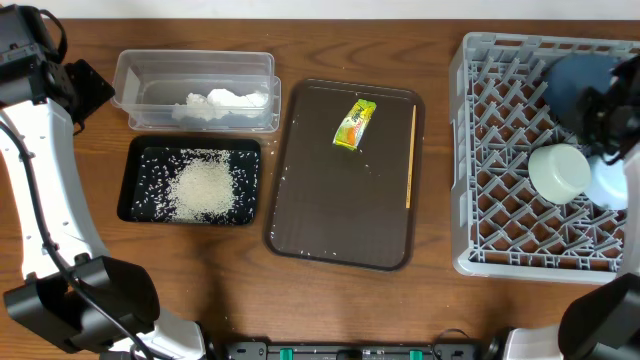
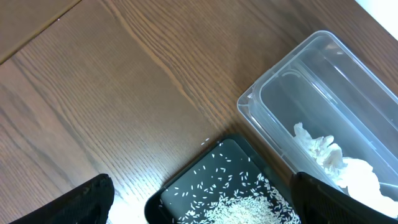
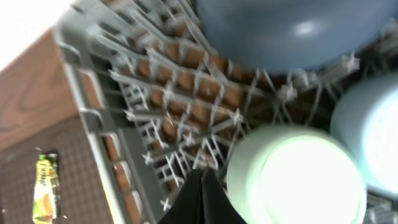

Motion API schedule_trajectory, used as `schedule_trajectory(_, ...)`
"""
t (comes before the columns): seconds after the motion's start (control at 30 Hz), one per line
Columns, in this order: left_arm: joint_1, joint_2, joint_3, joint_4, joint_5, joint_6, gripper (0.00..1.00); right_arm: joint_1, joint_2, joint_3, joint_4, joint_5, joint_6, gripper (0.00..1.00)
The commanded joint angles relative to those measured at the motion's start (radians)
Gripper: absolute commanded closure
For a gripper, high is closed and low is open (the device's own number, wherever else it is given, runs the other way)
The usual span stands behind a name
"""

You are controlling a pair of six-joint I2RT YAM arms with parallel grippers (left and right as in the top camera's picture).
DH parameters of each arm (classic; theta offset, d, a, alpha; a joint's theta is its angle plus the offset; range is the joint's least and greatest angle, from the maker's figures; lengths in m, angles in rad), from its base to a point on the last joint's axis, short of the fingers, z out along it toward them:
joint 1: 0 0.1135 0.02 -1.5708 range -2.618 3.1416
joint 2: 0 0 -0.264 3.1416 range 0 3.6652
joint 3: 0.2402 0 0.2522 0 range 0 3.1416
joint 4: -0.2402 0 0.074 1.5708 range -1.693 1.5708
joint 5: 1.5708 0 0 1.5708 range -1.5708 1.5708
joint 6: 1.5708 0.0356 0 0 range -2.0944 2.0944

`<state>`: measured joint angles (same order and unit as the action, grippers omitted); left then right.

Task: Sort waste into correct bins and load items into the dishwasher rack

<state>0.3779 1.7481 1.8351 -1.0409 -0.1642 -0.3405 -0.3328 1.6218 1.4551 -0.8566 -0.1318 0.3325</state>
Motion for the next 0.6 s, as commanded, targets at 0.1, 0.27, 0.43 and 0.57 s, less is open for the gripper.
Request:
schedule_trajectory(0.1,0.003,-0.003,0.003,-0.002,-0.012,-0.002,0.07,0.049,0.023,-0.080,-0.042,0.291,0.145,0.99)
schedule_trajectory(0.27,0.003,-0.003,0.003,-0.002,-0.012,-0.002,0.07,0.031,0.023,-0.136,-0.051,0.304,0.151,0.99)
schedule_trajectory(0.43,0.003,-0.003,0.003,-0.002,-0.012,-0.002,0.07,0.026,0.023,-0.172,-0.050,0.304,0.150,0.99)
schedule_trajectory(0.57,0.003,-0.003,0.003,-0.002,-0.012,-0.002,0.07,0.026,0.024,-0.226,-0.007,0.299,0.150,0.99)
